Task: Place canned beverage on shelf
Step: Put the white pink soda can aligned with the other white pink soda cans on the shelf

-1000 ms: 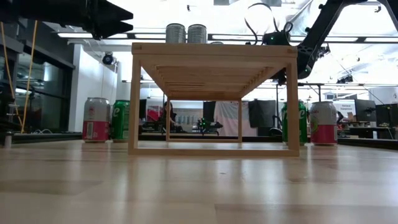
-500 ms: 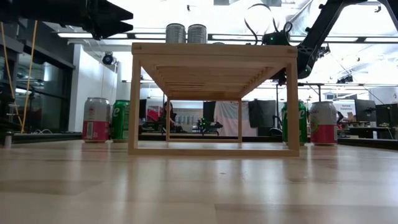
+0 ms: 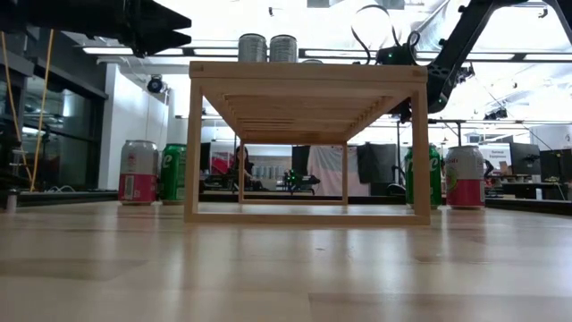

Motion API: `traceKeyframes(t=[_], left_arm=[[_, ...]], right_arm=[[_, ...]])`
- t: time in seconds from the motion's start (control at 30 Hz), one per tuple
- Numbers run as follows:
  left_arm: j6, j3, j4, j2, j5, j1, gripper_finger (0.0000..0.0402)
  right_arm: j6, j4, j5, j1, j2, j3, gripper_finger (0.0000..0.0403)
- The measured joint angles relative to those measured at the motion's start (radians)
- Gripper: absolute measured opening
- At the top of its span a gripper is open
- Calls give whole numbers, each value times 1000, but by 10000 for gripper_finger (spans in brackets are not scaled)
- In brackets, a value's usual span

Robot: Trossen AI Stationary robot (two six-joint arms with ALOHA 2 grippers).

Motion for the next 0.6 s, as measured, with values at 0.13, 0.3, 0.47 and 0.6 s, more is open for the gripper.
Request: traceKeyframes(t=[0.13, 0.3, 0.47, 0.6], left_arm=[[0, 0, -4, 0, 0, 0, 305], [-1, 0, -4, 0, 0, 0, 305], [-1, 0, -4, 0, 0, 0, 305], [0, 0, -5, 0, 0, 0, 305]], right_arm=[[-18, -1, 0, 2, 0, 0, 293], [-24, -9, 1, 2, 0, 0, 293], [-26, -24, 4, 2, 0, -1, 293], [-28, -35, 4, 2, 0, -1, 293]])
